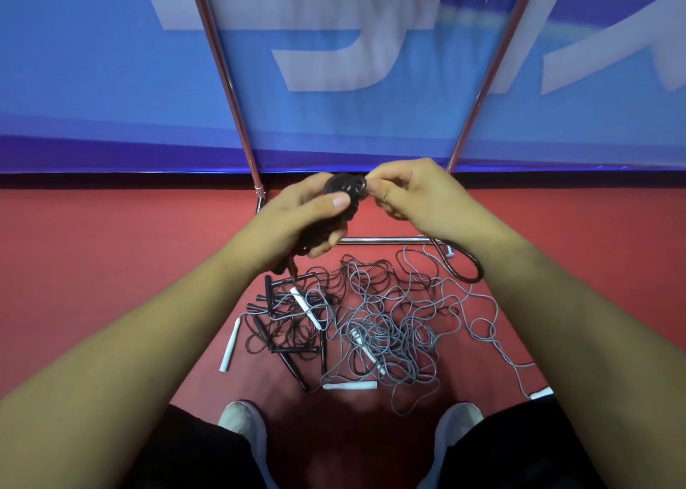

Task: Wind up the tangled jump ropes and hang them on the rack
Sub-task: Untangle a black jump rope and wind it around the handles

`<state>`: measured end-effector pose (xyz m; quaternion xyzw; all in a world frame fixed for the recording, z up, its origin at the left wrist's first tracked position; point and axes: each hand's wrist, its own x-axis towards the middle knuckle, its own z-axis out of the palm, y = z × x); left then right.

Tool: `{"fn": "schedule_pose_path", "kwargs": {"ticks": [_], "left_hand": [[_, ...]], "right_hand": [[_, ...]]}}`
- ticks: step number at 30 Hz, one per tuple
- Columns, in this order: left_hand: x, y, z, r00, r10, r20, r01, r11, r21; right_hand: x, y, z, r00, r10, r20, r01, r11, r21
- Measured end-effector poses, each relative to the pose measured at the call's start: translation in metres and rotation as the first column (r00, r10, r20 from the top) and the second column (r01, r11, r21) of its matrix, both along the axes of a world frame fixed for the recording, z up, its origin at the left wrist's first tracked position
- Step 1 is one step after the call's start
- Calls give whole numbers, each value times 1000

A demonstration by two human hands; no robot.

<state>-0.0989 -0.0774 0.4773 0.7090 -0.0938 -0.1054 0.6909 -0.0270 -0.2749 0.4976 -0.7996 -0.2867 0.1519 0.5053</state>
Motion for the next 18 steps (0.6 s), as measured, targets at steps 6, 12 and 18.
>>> {"fn": "schedule_pose_path", "kwargs": {"ticks": [6, 12, 18], "left_hand": [[4, -1, -2, 988, -44, -149, -41, 851, -523], [11, 12, 8, 971, 15, -241, -174, 734, -656], [8, 16, 7, 980, -101, -173, -38, 757, -653]], "right_hand": [[-3, 1, 1, 996, 83, -45, -84, 996, -17], [3, -8, 4, 984, 51, 171, -8, 969, -246], [7, -13, 2, 995, 43, 89, -10, 941, -337]]}}
